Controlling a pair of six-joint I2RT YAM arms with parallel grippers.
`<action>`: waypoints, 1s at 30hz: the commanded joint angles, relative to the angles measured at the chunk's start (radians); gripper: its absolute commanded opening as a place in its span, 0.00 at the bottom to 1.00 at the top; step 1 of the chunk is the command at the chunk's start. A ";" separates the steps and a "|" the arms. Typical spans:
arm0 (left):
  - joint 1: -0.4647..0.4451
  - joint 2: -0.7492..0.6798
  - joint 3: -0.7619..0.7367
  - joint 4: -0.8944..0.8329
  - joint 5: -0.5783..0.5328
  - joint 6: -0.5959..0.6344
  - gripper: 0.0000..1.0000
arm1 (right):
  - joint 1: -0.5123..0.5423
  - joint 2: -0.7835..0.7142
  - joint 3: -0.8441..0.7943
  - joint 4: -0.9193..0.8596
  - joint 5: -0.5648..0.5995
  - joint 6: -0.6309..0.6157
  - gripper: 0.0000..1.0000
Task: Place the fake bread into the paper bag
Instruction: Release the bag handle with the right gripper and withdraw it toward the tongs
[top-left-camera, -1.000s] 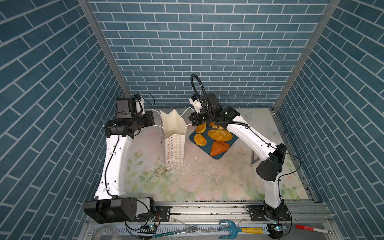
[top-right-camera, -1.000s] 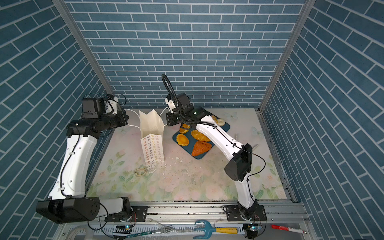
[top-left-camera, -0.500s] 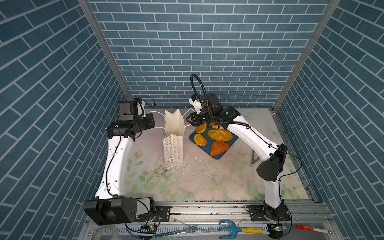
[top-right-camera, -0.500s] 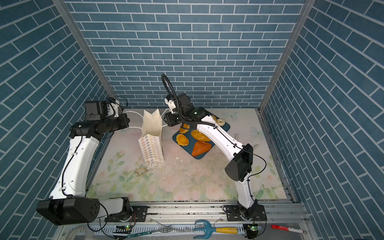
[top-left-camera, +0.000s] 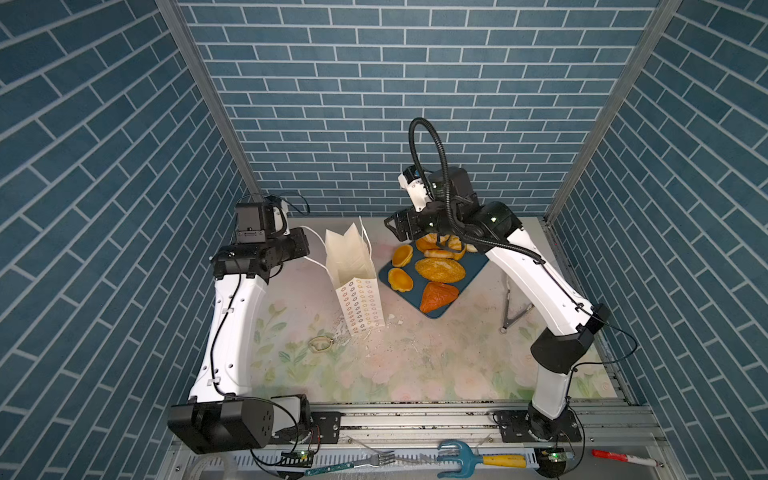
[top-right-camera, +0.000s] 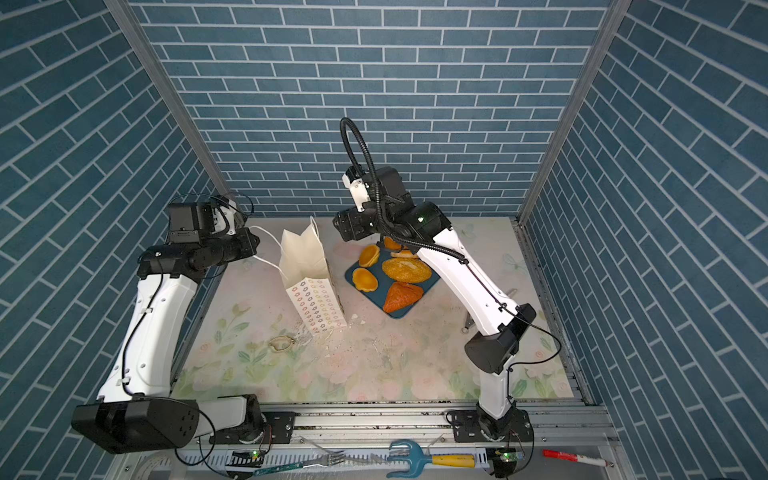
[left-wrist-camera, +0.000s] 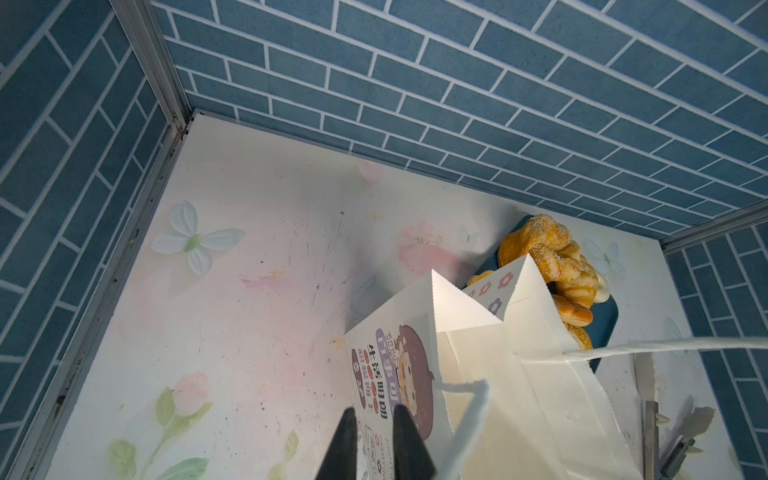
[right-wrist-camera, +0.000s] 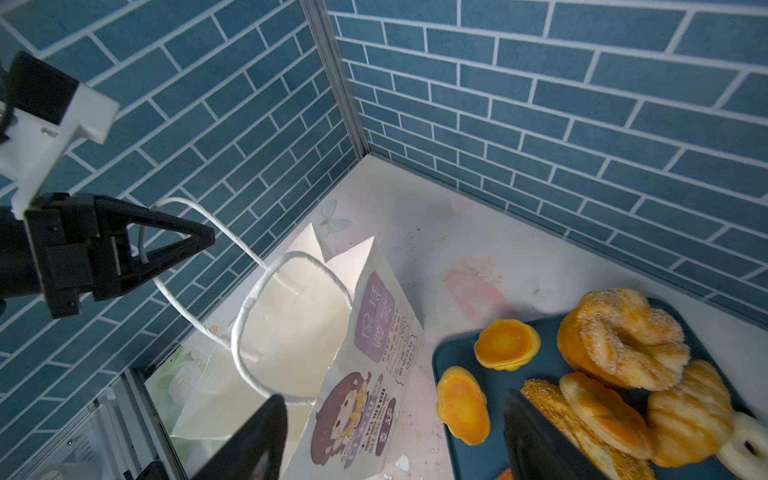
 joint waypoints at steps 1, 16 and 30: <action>0.007 -0.013 -0.018 0.002 -0.006 -0.010 0.19 | -0.026 -0.029 0.004 -0.087 0.011 -0.026 0.83; 0.007 -0.033 -0.004 0.010 0.045 -0.033 0.36 | -0.186 -0.057 -0.006 -0.250 0.040 0.069 0.87; 0.001 -0.047 0.017 0.039 0.131 -0.064 0.52 | -0.517 -0.406 -0.803 -0.256 0.143 0.352 0.86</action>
